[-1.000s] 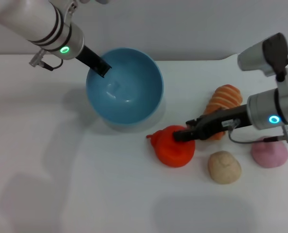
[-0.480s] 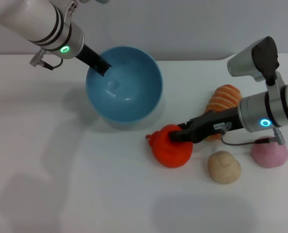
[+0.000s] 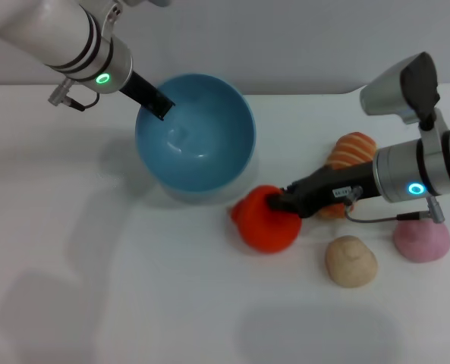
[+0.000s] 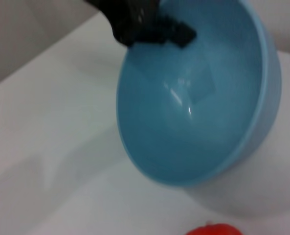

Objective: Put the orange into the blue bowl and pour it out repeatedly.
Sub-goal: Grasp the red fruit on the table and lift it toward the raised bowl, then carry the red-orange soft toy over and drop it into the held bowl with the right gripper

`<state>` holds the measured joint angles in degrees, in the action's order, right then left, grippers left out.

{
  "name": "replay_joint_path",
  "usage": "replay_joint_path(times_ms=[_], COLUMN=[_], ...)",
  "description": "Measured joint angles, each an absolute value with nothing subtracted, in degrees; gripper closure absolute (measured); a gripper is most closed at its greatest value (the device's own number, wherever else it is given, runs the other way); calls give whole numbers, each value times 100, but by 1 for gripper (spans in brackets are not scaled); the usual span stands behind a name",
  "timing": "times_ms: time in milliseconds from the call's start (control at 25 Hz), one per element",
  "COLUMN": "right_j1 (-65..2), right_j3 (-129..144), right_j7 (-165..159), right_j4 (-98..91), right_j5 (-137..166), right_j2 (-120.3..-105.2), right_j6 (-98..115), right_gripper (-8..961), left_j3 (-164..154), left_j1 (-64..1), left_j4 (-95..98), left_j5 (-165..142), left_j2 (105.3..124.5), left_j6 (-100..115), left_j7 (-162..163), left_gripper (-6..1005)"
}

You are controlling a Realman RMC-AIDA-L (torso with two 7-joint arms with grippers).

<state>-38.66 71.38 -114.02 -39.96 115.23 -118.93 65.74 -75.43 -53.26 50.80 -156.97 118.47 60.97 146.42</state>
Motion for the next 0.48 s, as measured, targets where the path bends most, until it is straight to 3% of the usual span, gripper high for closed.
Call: replay_joint_path(times_ms=[480], right_j1=[-3389], right_j3=[6373], right_j7=[-11484], right_j4=[-6788], right_j5=[10247], right_j2=[-11846], right_j6=[9109], right_gripper=[924], left_j3=[-7607], left_j1=[-5521], left_j4=[5129], left_j5=[-15741], left_j2=[11828], left_j6=[7062], left_j7=[14811], left_gripper=[999])
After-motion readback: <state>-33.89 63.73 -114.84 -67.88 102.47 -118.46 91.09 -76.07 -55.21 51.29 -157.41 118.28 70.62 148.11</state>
